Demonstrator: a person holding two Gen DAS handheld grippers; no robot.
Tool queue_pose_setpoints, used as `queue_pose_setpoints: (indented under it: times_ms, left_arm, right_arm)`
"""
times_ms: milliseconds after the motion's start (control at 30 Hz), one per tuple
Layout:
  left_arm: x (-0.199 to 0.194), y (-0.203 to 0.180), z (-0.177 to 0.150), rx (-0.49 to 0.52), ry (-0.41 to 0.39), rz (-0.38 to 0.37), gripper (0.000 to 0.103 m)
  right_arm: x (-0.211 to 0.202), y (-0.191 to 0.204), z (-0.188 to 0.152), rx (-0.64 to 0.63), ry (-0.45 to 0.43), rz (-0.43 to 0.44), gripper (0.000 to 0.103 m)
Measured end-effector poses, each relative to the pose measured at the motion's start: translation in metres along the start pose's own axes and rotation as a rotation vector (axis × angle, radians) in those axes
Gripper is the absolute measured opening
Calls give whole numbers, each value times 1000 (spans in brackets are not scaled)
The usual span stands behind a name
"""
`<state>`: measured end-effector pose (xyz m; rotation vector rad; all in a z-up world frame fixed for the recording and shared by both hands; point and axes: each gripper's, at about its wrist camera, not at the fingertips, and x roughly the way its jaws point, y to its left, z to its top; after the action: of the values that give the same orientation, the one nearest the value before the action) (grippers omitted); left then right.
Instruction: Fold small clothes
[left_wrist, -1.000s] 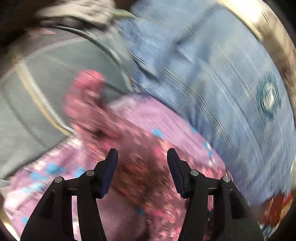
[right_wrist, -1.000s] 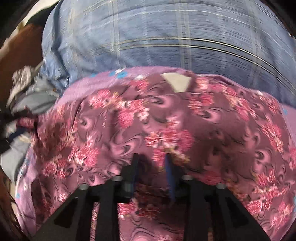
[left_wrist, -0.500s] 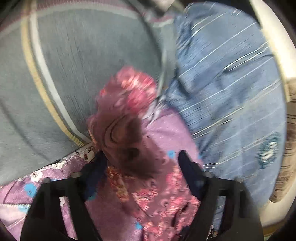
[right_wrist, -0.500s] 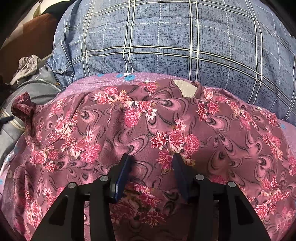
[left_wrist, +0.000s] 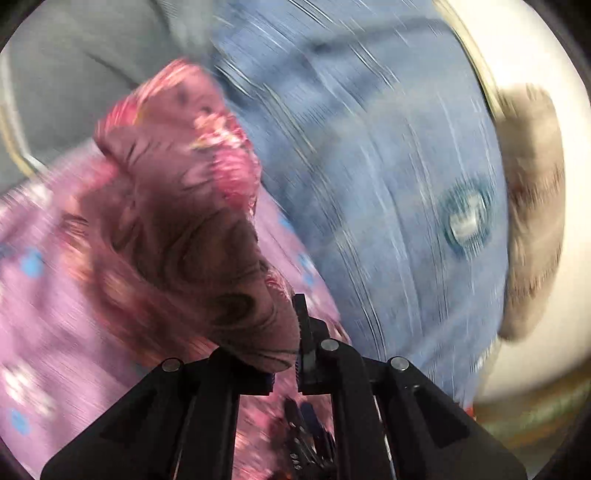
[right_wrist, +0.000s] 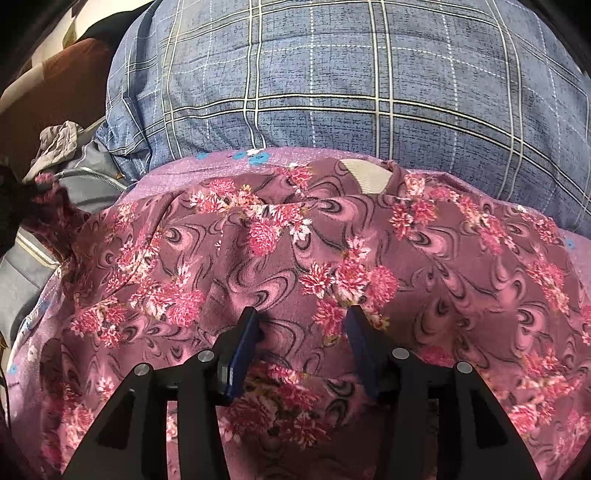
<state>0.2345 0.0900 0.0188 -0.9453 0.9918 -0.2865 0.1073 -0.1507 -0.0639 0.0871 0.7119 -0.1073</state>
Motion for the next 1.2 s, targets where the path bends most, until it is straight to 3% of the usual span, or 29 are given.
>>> queue_pose_setpoints:
  times_ms: [233,433,533,633,700,800,867,1033,1100,1200]
  left_arm:
    - [86,-70,-80,108,212,-37,5]
    - [150,-76,-138,154,385,42,7]
    - [144,-76,-149,220,421,26,18]
    - [110,-66,-150,291,388,-40,47]
    - [71,-49,-140,334,262,-59,67]
    - [38,-16,-115,316,76,14,72]
    - [35,-2,-95,276,46,63,72]
    - [45,22,-74,151,76,38,72]
    - [44,27,-74,143,96,39,72]
    - [46,31,-76,149,118,55,72]
  right_arm:
    - [-55,-60,-8,82,-114,-124,51]
    - [-43,-124,-34,221,-19,-173,50]
    - [-44,-126,-41,222,-59,-154,52]
    - [-42,-121,-42,194,-54,-144,63]
    - [-41,-120,-41,187,-47,-136,66]
    - [-44,-123,-32,203,-29,-121,67]
    - [-46,-125,-21,266,-38,-44,67]
    - [-29,-115,-7,489,25,305,67]
    - [-17,-105,-9,556,56,399,70]
    - [2,-90,-9,601,88,443,71]
